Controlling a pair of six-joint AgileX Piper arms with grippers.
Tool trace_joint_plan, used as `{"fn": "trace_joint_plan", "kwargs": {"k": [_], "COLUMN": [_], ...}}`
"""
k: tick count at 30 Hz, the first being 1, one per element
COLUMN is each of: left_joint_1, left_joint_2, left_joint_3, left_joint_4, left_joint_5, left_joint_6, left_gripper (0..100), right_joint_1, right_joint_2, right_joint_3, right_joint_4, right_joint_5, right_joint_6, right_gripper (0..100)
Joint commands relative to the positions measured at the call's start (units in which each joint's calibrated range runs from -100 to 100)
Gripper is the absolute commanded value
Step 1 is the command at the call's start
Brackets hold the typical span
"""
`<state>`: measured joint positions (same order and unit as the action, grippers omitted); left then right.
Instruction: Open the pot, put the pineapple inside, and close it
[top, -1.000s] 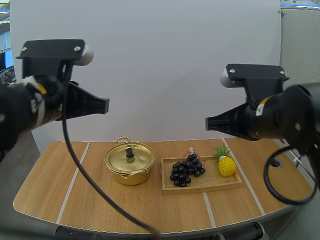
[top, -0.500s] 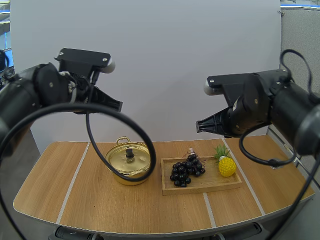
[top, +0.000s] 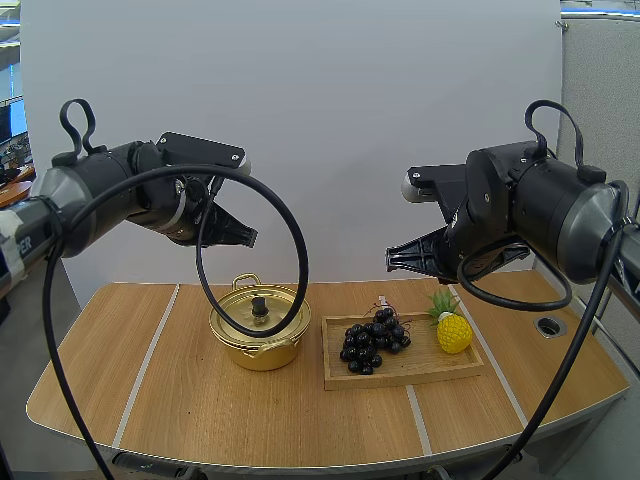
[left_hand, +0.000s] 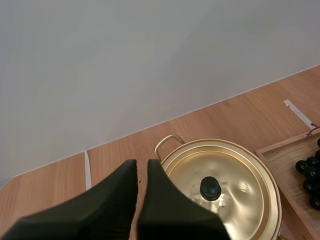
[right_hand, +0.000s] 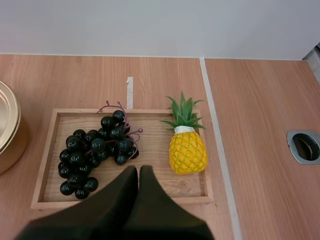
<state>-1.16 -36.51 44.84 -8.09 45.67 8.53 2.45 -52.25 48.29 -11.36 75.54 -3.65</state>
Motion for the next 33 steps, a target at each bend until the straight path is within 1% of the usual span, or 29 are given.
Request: {"fn": "trace_joint_plan", "kwargs": {"k": [1,2,3,4,5,15,20,22,24,27,30,33], "left_joint_1": [0.01,0.01,0.01,0.01,0.01,0.01,0.01,-0.23,-0.78,-2.17,-3.31,-3.34], "left_joint_2": [0.20,0.20,0.20,0.20,0.20,0.20,0.34,0.34,0.34,1.49,4.84,8.96], "left_joint_3": [-0.09,-0.09,-0.09,-0.09,-0.09,-0.09,-0.09,-0.09,-0.09,-0.98,-3.61,-6.67], "left_joint_4": [-1.29,-1.29,-1.05,-0.93,-0.82,-0.69,-1.09,-1.09,-1.09,-1.09,-0.98,-0.98], "left_joint_5": [-1.82,-1.82,-1.82,-1.82,-1.82,-0.24,0.07,0.07,0.07,0.86,4.39,8.05], "left_joint_6": [-0.17,-0.17,-0.17,-0.17,-0.17,1.71,8.91,10.96,12.64,13.63,13.63,14.04], "left_gripper": [53,64,80,92,100,100,100,100,100,100,100,100], "right_joint_1": [0.08,0.08,0.08,0.08,0.08,0.08,0.08,0.08,0.08,0.08,0.08,0.08], "right_joint_2": [-0.25,-0.25,-0.25,-0.25,-0.25,-0.25,-0.25,-0.25,-0.25,-0.25,-0.25,-0.25], "right_joint_3": [-0.53,-0.53,-0.53,-0.53,-0.53,-0.53,-0.53,-0.53,-0.53,-0.53,-0.53,-0.41], "right_joint_4": [-0.58,-0.58,-0.58,-0.58,-0.58,-1.30,-1.41,-1.41,-1.41,-1.41,-1.41,-1.40], "right_joint_5": [-2.82,-3.31,-4.21,-4.69,-4.88,-4.88,-4.88,-4.88,-4.88,-4.88,-4.88,-4.88], "right_joint_6": [1.27,1.27,1.27,1.27,1.09,1.07,1.07,1.07,1.07,1.07,1.07,1.07], "right_gripper": [51,65,83,100,100,100,100,100,100,100,100,100]}}
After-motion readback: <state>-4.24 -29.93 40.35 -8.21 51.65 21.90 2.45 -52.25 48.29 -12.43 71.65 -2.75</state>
